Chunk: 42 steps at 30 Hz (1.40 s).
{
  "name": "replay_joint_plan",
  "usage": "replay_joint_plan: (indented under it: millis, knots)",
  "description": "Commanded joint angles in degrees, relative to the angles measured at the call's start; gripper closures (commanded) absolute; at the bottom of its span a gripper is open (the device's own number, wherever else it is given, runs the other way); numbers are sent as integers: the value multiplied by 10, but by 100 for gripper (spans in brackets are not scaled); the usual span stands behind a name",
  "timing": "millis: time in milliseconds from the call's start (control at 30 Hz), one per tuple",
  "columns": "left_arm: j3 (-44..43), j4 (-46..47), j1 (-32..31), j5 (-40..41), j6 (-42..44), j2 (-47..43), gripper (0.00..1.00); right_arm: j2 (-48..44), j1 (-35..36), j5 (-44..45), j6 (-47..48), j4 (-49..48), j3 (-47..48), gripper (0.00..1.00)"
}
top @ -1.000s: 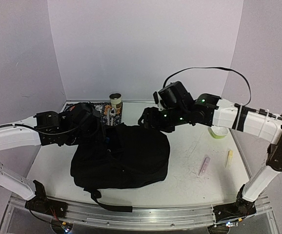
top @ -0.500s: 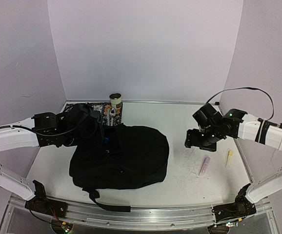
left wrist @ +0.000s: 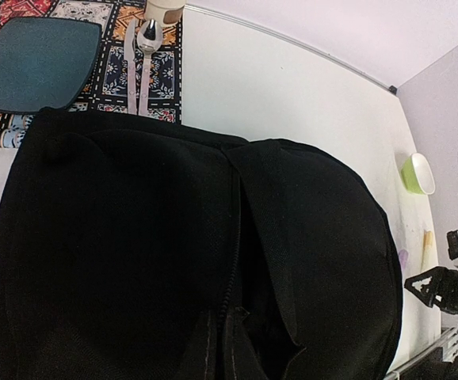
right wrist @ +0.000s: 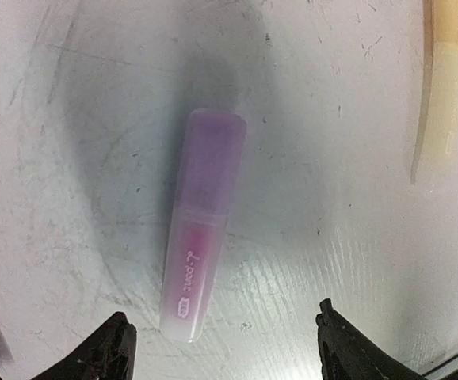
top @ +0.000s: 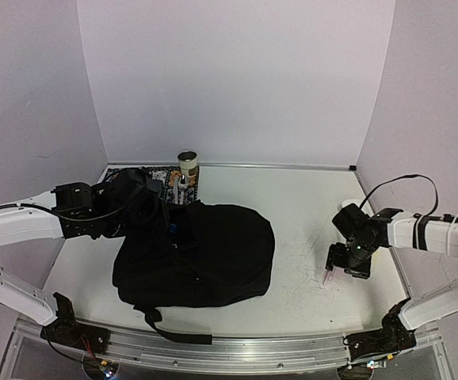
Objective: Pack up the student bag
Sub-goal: Pick up the pen from the center of the board, then place the pen in the upper front pocket of the bag.
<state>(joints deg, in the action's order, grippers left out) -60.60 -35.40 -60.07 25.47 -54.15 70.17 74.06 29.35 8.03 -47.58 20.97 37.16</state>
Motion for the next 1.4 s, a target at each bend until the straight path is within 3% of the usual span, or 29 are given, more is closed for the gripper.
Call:
replay_joint_plan:
  millis: [0,167,400,667,900,1167,1367]
  knots:
    - [-16,30,2,17,3,-8,100,37,-18,-30,8,-51,1,25]
    - [-18,32,2,14,3,-7,100,81,-29,-26,11,-66,21,29]
    - [-14,33,2,14,-1,-10,100,121,-42,-17,8,-83,13,41]
    - [-20,34,2,16,3,-5,100,137,-43,-22,21,-97,21,68]
    - [-23,38,2,20,4,2,100,72,-42,-31,44,-66,68,94]
    - [-31,48,2,23,7,16,100,7,-26,-76,47,-48,171,100]
    - [-37,55,2,14,9,26,100,23,31,-108,28,-81,257,100]
